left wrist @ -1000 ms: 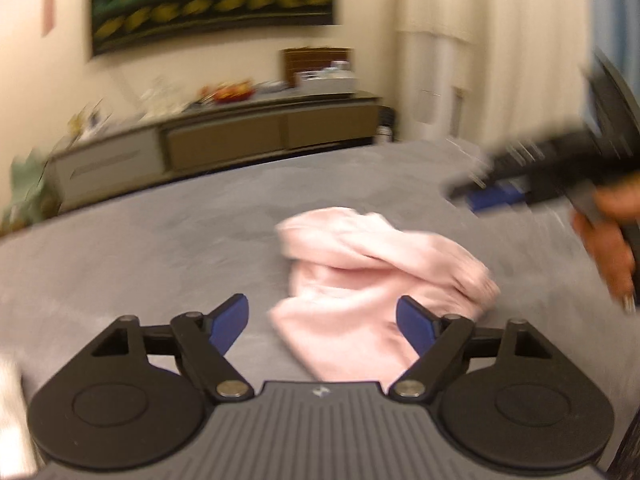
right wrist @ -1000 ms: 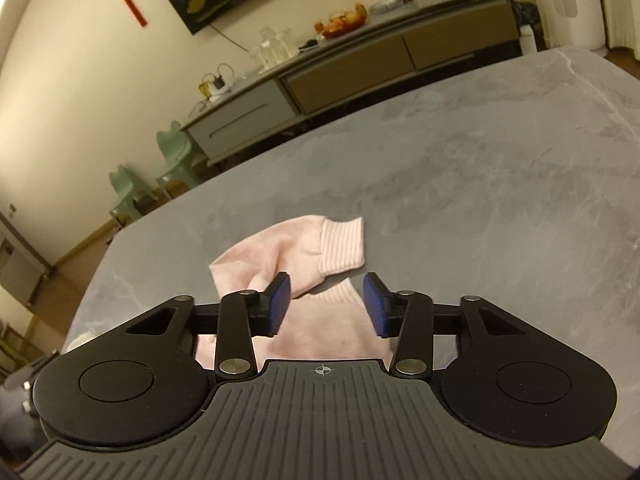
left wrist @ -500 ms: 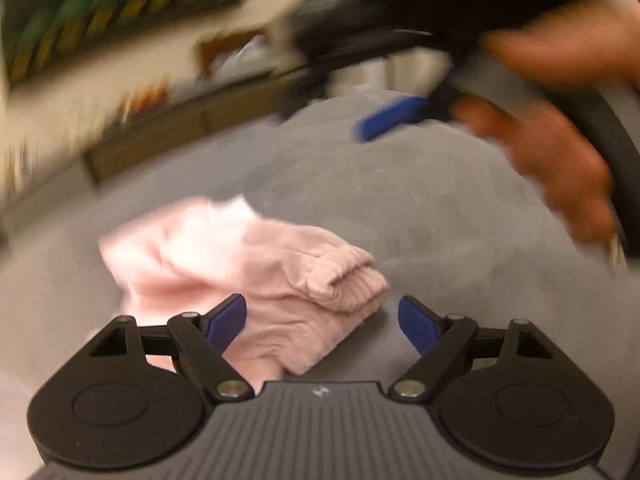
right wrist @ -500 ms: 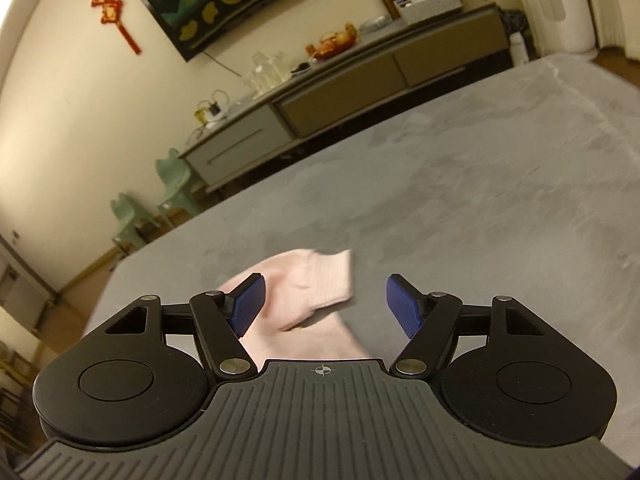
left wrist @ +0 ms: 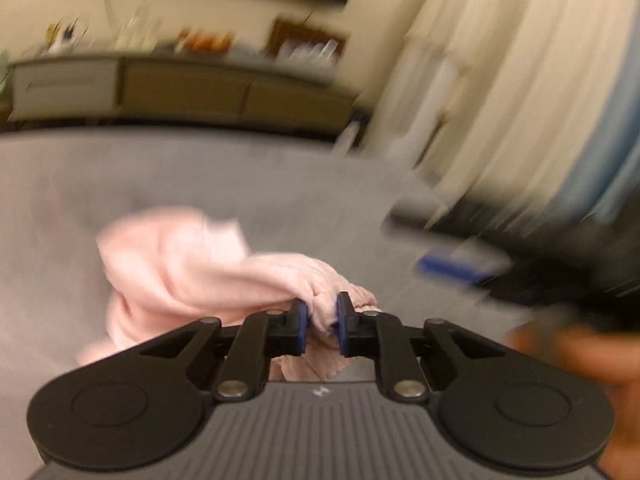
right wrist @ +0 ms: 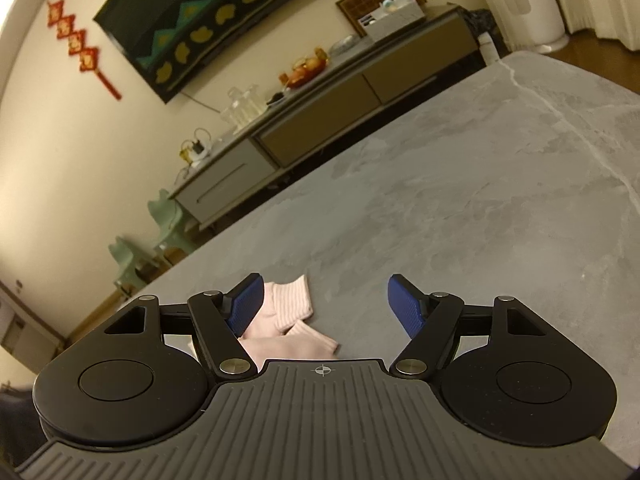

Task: Fold clothes

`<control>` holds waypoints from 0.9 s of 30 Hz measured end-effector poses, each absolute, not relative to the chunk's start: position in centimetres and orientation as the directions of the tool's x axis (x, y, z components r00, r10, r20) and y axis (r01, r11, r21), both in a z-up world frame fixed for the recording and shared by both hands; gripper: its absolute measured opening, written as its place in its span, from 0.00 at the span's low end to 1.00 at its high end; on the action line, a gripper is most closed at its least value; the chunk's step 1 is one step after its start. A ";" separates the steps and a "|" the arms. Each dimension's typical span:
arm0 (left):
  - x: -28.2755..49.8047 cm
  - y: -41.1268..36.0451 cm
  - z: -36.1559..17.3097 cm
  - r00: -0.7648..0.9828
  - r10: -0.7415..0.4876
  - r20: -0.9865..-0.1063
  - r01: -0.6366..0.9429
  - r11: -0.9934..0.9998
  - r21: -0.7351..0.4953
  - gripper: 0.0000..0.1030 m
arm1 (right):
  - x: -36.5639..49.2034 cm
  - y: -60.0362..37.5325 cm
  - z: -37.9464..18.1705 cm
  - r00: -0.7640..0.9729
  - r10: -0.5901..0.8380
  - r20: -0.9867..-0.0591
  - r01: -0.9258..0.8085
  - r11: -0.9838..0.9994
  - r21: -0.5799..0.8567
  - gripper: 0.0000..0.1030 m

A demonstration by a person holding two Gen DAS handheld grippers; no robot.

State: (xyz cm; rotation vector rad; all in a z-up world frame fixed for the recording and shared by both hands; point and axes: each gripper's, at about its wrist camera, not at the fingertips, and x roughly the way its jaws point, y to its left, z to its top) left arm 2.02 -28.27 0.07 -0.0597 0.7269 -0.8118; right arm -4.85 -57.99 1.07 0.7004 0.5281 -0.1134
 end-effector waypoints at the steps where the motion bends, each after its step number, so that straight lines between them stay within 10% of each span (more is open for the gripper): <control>1: 1.6 -25.8 1.9 0.485 -0.691 -0.536 0.641 0.698 -0.320 0.13 | -4.9 -57.9 1.2 0.866 0.080 -0.494 0.268 0.760 0.592 0.71; 11: 5.5 0.1 -1.5 0.595 -0.378 -0.710 0.158 0.920 -0.358 0.34 | -2.5 -51.2 1.9 0.815 0.227 -0.533 0.094 0.856 0.509 0.78; 20: 5.7 -0.4 -5.4 0.566 -0.384 -0.730 0.180 0.921 -0.345 0.55 | -0.8 -44.3 -0.6 0.708 0.189 -0.680 -0.042 0.973 0.227 0.80; 27: 8.4 -1.4 -8.2 0.526 -0.238 -0.816 0.223 0.965 -0.138 0.52 | 1.0 -42.1 -3.8 0.640 0.109 -0.760 -0.201 0.979 -0.029 0.76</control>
